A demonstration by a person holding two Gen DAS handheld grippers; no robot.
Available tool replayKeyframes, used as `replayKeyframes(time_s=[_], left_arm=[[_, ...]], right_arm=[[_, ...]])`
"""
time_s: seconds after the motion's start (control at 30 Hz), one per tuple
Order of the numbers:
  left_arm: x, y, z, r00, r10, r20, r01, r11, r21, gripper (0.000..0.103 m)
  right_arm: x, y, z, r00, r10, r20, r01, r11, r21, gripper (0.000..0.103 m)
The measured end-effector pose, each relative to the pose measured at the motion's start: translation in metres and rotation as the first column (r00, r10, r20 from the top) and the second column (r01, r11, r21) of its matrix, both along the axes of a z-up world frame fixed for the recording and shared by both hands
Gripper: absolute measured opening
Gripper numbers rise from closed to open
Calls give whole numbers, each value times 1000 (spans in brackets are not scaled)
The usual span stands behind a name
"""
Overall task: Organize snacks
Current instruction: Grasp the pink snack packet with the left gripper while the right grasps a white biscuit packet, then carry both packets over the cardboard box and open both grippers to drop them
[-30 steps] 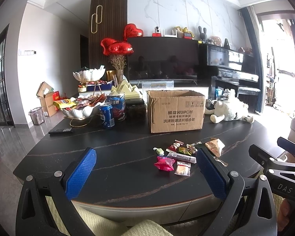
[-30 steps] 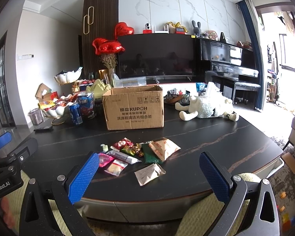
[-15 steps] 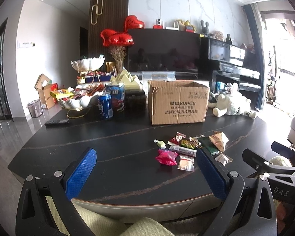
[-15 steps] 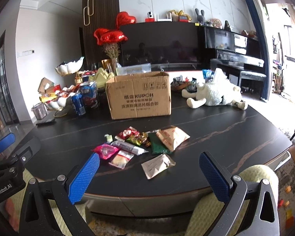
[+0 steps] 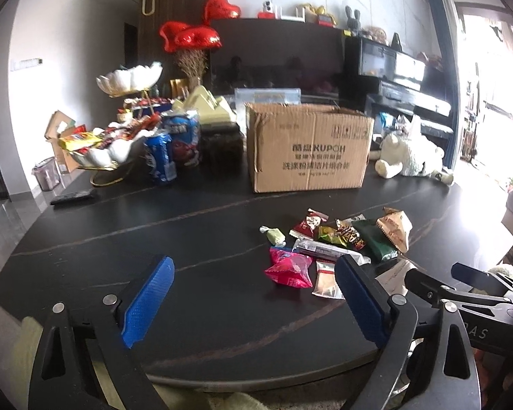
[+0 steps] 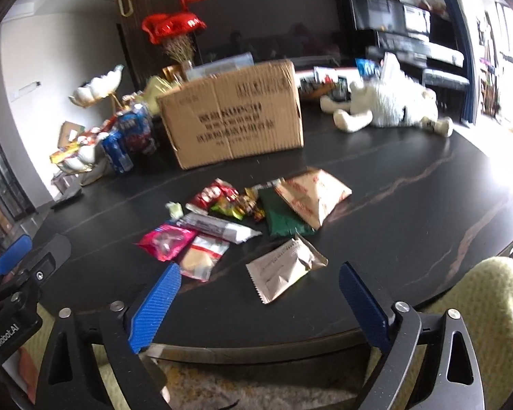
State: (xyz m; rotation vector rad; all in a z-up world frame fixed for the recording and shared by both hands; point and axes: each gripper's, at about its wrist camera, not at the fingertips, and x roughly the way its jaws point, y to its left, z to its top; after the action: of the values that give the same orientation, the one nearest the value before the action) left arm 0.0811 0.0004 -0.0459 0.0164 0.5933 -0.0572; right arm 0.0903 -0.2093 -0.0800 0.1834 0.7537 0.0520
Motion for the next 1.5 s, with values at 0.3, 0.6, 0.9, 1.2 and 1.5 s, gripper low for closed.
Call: replayKeyframes(time_s=[0.3,0.6,0.9,1.2,1.5], left_arm=[[43,-7,-29,993,-49,-111,47,999,-28,84],[80,-18,-49,976,-110,-186,100,993,-63,78],[95,-19,-70,954,-142,-264,118,987,-106,65],[100,-22,-79,937,-166,-306,132,983,-129,47],[88,-23,-75,941,-171,-292,144,983,-114,44]], right_arm=[[31,-4,-23,995,-5,-97,9,999,41,77],[52,-6,-38,989,-4,-148,15,997,71,67],[68,-7,-46,985,-10,-170,20,998,54,58],[68,-6,-48,985,-28,-172,30,1000,9,37],[58,-3,-40,988,-11,-152,13,1000,11,35]])
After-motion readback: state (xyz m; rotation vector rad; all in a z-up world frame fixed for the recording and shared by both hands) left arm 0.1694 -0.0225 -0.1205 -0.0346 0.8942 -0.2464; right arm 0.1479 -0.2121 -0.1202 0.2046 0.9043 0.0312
